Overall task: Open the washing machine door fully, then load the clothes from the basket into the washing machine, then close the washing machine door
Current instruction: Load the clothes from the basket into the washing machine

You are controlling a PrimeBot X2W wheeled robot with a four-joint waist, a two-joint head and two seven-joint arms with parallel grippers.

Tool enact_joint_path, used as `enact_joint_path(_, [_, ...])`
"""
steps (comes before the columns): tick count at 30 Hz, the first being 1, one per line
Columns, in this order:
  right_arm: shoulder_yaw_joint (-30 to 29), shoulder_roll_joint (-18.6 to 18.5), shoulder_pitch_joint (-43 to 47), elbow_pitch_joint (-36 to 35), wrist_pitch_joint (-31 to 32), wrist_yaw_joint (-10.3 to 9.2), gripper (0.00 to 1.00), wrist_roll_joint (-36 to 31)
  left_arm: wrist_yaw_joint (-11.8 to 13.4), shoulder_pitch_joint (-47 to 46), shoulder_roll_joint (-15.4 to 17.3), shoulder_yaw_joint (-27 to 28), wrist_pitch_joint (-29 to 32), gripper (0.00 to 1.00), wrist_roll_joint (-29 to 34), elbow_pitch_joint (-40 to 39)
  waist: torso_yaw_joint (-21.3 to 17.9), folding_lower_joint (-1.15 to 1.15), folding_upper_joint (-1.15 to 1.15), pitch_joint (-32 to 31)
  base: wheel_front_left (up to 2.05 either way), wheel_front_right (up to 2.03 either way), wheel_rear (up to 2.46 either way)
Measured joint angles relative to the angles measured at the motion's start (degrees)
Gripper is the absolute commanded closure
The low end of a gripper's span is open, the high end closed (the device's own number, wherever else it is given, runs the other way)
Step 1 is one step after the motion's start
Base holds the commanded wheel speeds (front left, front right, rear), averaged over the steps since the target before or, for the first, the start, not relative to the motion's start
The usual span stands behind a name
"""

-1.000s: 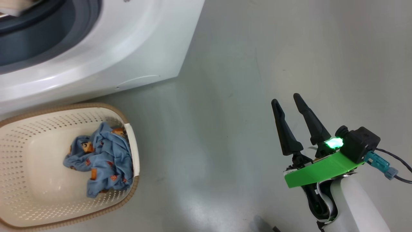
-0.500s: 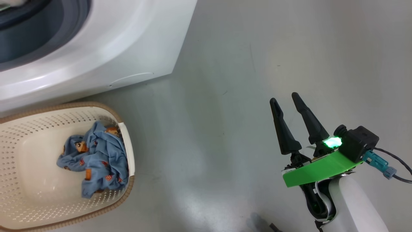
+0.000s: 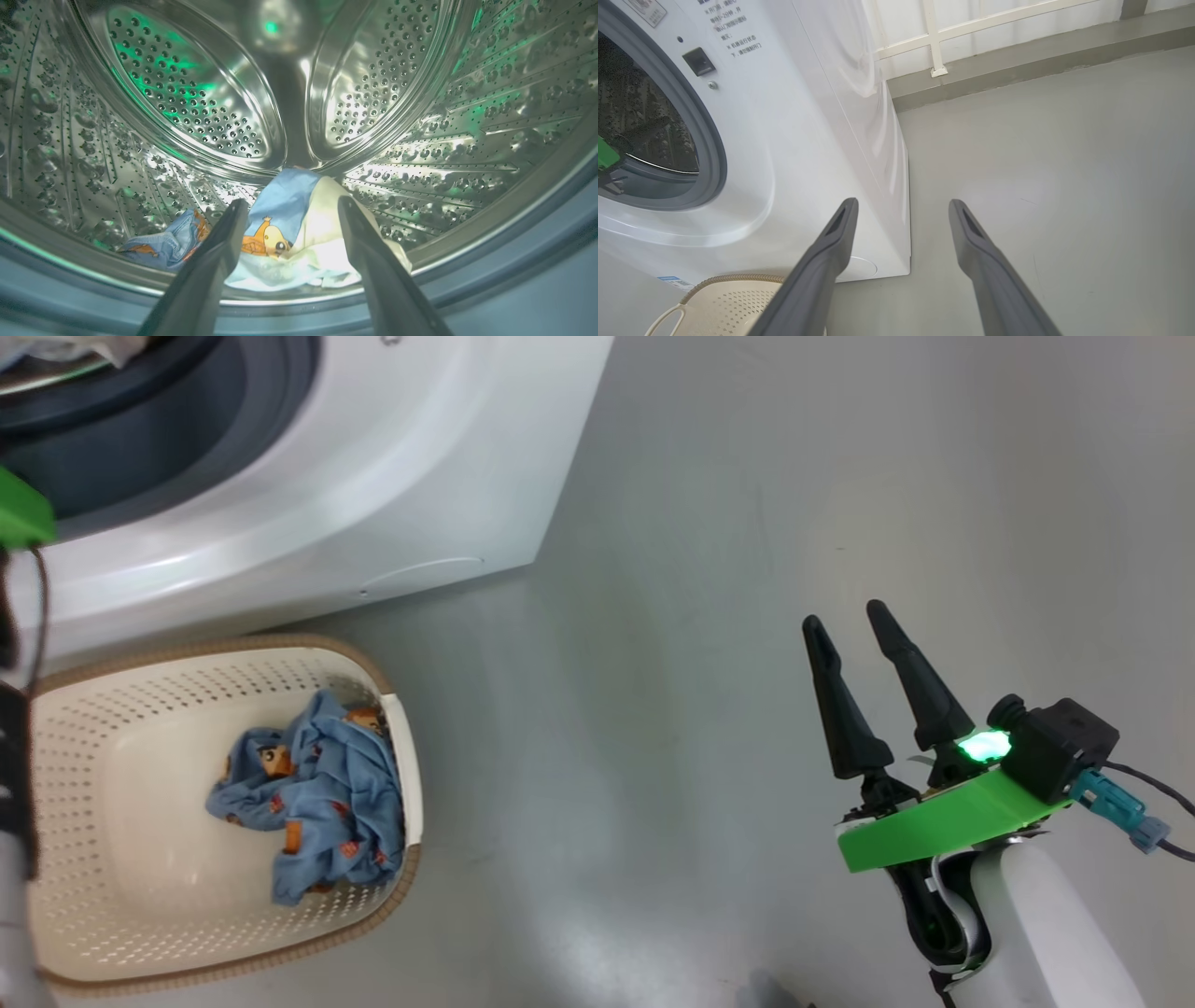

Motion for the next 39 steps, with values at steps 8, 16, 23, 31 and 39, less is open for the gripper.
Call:
enact_joint_path(8, [-0.8, -1.8, 0.3, 0.3, 0.0, 0.0, 0.0, 0.0, 0.0, 10.9, -3.9, 3.1, 0.0, 0.0, 0.3, -7.3, 1.9, 0.0, 0.0, -2.6, 0.0, 0.0, 0.0])
enact_joint_path(16, [-1.2, -4.3, 4.4, 1.4, 0.0, 0.0, 0.0, 0.0, 0.0, 26.9, -7.9, 5.9, 0.0, 0.0, 0.8, -16.9, 4.0, 0.0, 0.0, -8.2, 0.0, 0.0, 0.0])
enact_joint_path(23, [-1.2, -6.0, 7.8, 2.4, 0.0, 0.0, 0.0, 0.0, 0.0, 36.9, -9.2, 6.1, 0.0, 0.0, 1.4, -21.7, 6.1, 0.0, 0.0, -13.2, 0.0, 0.0, 0.0])
enact_joint_path(31, [-1.5, -7.6, 12.4, 2.8, 0.0, 0.0, 0.0, 0.1, 0.0, 48.4, -10.4, 6.2, 0.0, 0.0, 2.0, -26.7, 8.1, 0.0, 0.0, -18.8, 0.0, 0.0, 0.0])
enact_joint_path(39, [-2.3, -8.8, 16.8, 2.6, 0.0, 0.0, 0.0, 0.1, 0.0, 56.9, -11.5, 6.5, 0.0, 0.0, 2.5, -32.3, 9.7, 0.0, 0.0, -23.2, 0.0, 0.0, 0.0])
